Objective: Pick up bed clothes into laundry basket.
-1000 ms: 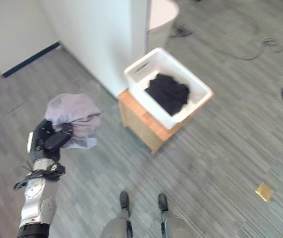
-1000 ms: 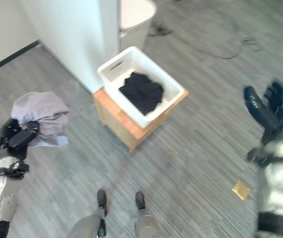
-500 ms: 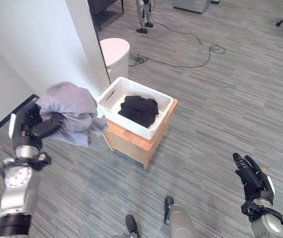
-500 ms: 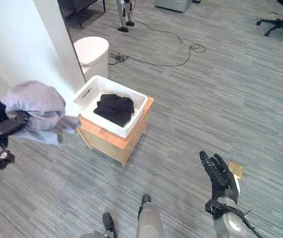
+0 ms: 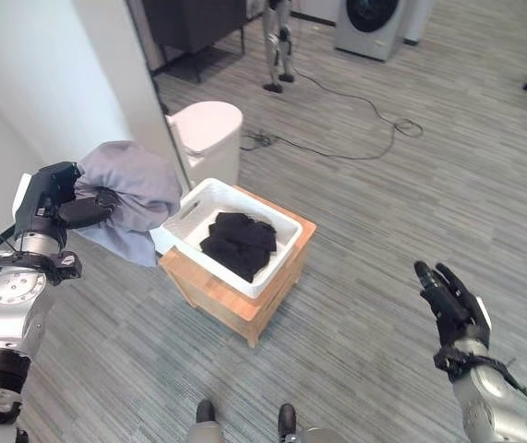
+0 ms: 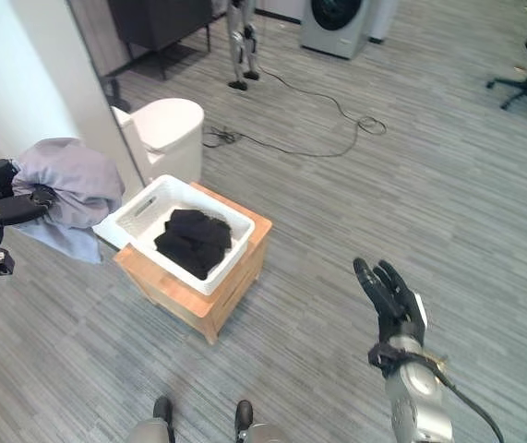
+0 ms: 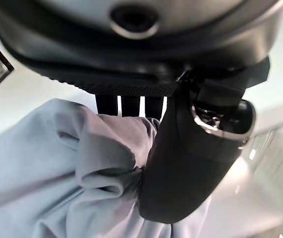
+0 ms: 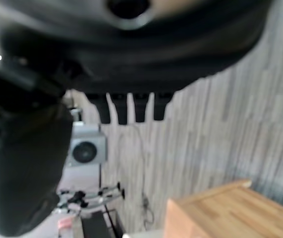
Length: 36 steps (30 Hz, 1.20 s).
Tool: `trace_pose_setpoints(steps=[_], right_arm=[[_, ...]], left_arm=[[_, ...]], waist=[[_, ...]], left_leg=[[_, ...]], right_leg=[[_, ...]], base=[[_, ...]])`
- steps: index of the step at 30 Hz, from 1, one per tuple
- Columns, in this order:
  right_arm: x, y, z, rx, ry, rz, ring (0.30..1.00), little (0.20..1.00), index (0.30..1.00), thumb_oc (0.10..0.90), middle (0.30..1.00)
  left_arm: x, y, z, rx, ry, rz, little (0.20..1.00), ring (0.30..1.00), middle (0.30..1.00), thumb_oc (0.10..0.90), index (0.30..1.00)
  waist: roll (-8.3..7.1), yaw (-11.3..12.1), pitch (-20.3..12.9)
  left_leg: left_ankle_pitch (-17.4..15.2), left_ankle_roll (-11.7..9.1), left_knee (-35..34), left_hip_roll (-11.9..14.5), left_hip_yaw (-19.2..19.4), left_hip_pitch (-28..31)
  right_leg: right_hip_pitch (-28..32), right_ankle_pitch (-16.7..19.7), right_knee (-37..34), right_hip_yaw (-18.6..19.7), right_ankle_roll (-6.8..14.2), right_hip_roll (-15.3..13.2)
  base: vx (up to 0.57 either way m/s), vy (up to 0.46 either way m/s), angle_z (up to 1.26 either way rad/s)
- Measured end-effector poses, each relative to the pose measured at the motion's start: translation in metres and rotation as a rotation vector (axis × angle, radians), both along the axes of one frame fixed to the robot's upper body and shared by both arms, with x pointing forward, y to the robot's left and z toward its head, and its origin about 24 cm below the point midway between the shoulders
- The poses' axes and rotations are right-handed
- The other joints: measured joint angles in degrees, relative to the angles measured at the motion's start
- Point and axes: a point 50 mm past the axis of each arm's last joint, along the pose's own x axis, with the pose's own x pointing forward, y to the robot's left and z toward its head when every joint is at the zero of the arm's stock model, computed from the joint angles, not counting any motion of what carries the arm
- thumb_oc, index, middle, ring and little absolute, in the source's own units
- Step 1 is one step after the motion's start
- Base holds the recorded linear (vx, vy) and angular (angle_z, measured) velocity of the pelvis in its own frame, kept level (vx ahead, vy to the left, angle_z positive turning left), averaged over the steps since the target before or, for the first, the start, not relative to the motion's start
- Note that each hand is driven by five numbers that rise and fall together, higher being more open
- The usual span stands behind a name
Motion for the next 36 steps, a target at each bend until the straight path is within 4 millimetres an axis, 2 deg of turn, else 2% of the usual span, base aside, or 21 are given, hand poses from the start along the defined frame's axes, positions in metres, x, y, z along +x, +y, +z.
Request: trace_pose_setpoints(steps=[3, 4, 5, 6, 8, 9, 12, 16, 19, 21, 24, 31, 36], right_arm=[[-0.003, 0.002, -0.005, 0.008, 0.019, -0.002, 0.900, 0.900, 0.900, 0.800, 0.900], [-0.004, 0.000, -0.005, 0.007, 0.022, -0.008, 0.900, 0.900, 0.900, 0.800, 0.900], [-0.007, 0.001, -0.011, 0.019, 0.036, -0.016, 0.900, 0.900, 0.900, 0.800, 0.900], [-0.012, 0.002, -0.017, 0.023, 0.062, -0.013, 0.900, 0.900, 0.900, 0.800, 0.900], [-0.013, 0.006, -0.022, 0.026, 0.084, 0.007, 0.900, 0.900, 0.900, 0.800, 0.900], [-0.014, 0.012, -0.026, 0.032, 0.101, 0.039, 0.900, 0.900, 0.900, 0.800, 0.900], [-0.014, 0.016, -0.028, 0.041, 0.105, 0.059, 0.900, 0.900, 0.900, 0.800, 0.900], [-0.010, 0.020, -0.027, 0.053, 0.090, 0.063, 0.900, 0.900, 0.900, 0.800, 0.900], [-0.007, 0.021, -0.025, 0.053, 0.083, 0.067, 0.900, 0.900, 0.900, 0.800, 0.900], [-0.007, 0.021, -0.024, 0.053, 0.080, 0.066, 0.900, 0.900, 0.900, 0.800, 0.900], [-0.007, 0.023, -0.025, 0.053, 0.085, 0.074, 0.900, 0.900, 0.900, 0.800, 0.900], [-0.006, 0.028, -0.027, 0.054, 0.091, 0.096, 0.900, 0.900, 0.900, 0.800, 0.900], [-0.005, 0.028, -0.026, 0.053, 0.088, 0.096, 0.900, 0.900, 0.900, 0.800, 0.900]], left_arm=[[0.011, -0.001, 0.007, 0.033, 0.026, -0.022, 0.300, 0.300, 0.300, 0.400, 0.300], [0.014, -0.004, 0.011, 0.037, 0.016, -0.034, 0.300, 0.300, 0.300, 0.400, 0.300], [0.019, -0.008, 0.014, 0.047, 0.015, -0.052, 0.300, 0.300, 0.300, 0.400, 0.300], [0.028, -0.013, 0.016, 0.090, 0.046, -0.067, 0.300, 0.300, 0.300, 0.400, 0.300], [0.033, -0.015, 0.018, 0.121, 0.062, -0.070, 0.300, 0.300, 0.300, 0.400, 0.300], [0.039, -0.017, 0.023, 0.162, 0.078, -0.079, 0.300, 0.300, 0.300, 0.400, 0.300], [0.043, -0.017, 0.027, 0.181, 0.084, -0.085, 0.300, 0.300, 0.300, 0.400, 0.300], [0.045, -0.021, 0.026, 0.226, 0.121, -0.101, 0.300, 0.300, 0.300, 0.400, 0.300], [0.052, -0.029, 0.026, 0.291, 0.160, -0.134, 0.300, 0.300, 0.300, 0.400, 0.300], [0.058, -0.037, 0.031, 0.322, 0.157, -0.157, 0.300, 0.300, 0.300, 0.400, 0.300], [0.066, -0.049, 0.047, 0.351, 0.118, -0.189, 0.300, 0.300, 0.300, 0.400, 0.300], [0.081, -0.080, 0.080, 0.397, 0.025, -0.258, 0.300, 0.300, 0.300, 0.400, 0.300], [0.083, -0.079, 0.082, 0.417, 0.030, -0.247, 0.300, 0.300, 0.300, 0.400, 0.300]], waist=[[1.29, -1.7, 0.4], [2.11, -2.6, 0.7], [1.44, -3.0, 0.9], [1.45, -2.8, 0.9], [1.43, -2.5, 0.9], [1.30, -2.8, 1.0], [0.95, -2.8, 1.2], [0.63, -2.9, 1.3], [0.50, -3.9, 1.3], [0.44, -4.1, 1.3], [0.42, -5.6, 1.3], [0.44, -6.4, 1.3], [0.47, -7.8, 1.3]], left_leg=[[1.1, 1.3, -0.1, -0.8, 2.2, 2.8], [5.4, 1.9, -1.6, -0.8, 2.7, 3.7], [6.1, 2.9, -2.8, -2.2, 3.6, 4.7], [6.4, 4.0, -4.8, -3.8, 4.7, 6.2], [6.0, 4.9, -4.8, -5.6, 5.8, 6.3], [5.5, 5.5, -4.7, -7.9, 6.0, 6.3], [5.2, 6.0, -4.8, -8.9, 6.7, 6.3], [5.1, 6.1, -4.8, -8.5, 7.4, 6.4], [5.0, 6.2, -4.8, -8.0, 7.9, 6.4], [4.8, 6.4, -4.8, -7.9, 8.8, 6.4], [4.7, 6.6, -4.8, -7.8, 9.1, 6.0], [4.6, 6.7, -4.8, -7.5, 9.7, 6.1], [4.6, 6.7, -4.8, -7.4, 10.0, 6.1]], right_leg=[[2.2, -0.9, -1.3, 0.4, 1.2, 0.3], [2.4, -1.7, -0.8, 0.3, 2.4, 0.2], [2.2, -1.6, -0.5, 0.4, 3.4, -1.3], [2.2, -2.5, 0.2, 0.8, 4.8, -3.1], [1.5, -3.2, 1.0, 1.6, 6.4, -5.2], [1.6, -3.1, 0.0, 1.6, 8.0, -7.6], [2.8, -1.7, -2.7, 1.5, 9.3, -8.6], [2.9, -1.3, -3.5, 1.8, 8.9, -8.0], [2.6, -1.2, -3.4, 2.2, 8.8, -7.5], [2.1, -1.1, -3.3, 3.3, 8.7, -7.5], [1.4, -1.0, -3.2, 3.9, 8.7, -7.5], [1.2, -0.9, -3.4, 4.7, 8.6, -7.2], [1.0, -0.9, -3.5, 5.1, 8.6, -7.1]], base=[[0.07, 0.206, -0.11], [0.06, 0.282, -0.02], [0.03, 0.226, -0.01], [0.01, 0.156, -0.15], [0.03, 0.133, -0.22], [0.05, 0.124, -0.16], [0.04, 0.067, -0.08], [0.03, 0.050, -0.06], [0.03, 0.039, -0.10], [0.02, 0.021, -0.24], [0.04, 0.009, -0.10], [0.03, -0.005, -0.06], [0.03, -0.008, -0.05]])
